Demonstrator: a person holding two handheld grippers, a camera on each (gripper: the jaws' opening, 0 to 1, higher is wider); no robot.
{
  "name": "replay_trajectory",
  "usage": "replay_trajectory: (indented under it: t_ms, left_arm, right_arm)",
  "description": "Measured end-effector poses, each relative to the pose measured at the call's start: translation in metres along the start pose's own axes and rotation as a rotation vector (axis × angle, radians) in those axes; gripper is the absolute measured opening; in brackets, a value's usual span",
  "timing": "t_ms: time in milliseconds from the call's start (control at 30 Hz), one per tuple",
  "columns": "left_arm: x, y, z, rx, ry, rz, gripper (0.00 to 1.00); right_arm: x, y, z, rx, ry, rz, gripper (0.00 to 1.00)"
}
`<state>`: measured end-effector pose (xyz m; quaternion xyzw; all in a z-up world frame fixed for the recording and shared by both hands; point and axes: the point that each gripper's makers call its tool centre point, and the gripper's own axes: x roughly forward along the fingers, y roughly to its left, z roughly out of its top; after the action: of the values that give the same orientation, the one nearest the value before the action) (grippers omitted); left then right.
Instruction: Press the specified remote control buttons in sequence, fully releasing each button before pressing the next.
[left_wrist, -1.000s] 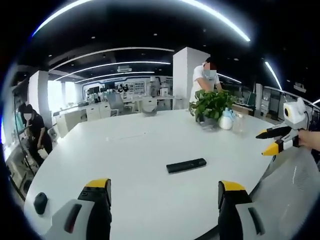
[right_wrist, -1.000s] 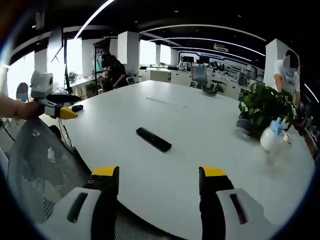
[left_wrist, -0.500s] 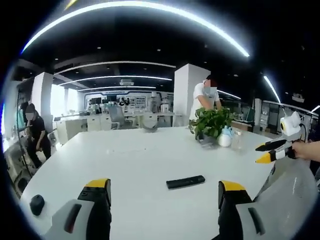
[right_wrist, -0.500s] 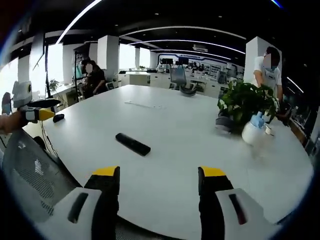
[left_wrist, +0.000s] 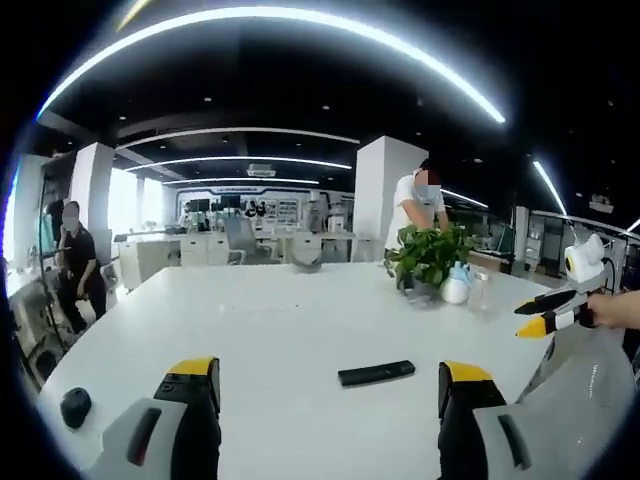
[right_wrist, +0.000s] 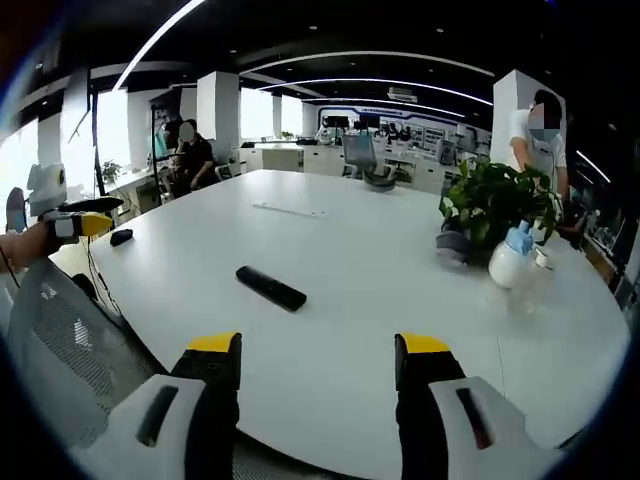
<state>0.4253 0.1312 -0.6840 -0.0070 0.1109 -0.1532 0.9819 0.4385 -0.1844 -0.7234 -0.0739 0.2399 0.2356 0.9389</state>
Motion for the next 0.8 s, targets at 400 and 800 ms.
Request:
replay_trajectory:
  t_ms: [400, 800]
  left_arm:
    - [0.006, 0.003, -0.004, -0.018, 0.028, 0.006, 0.95]
    - [0.015, 0.008, -0.02, -0.048, 0.147, 0.045, 0.99]
  right_arm:
    - [-0.005, -0.011, 0.021, 0.059, -0.131, -0.003, 0.64]
    - [-0.001, -0.009, 0.031, 0.035, -0.169, 0.05, 0.63]
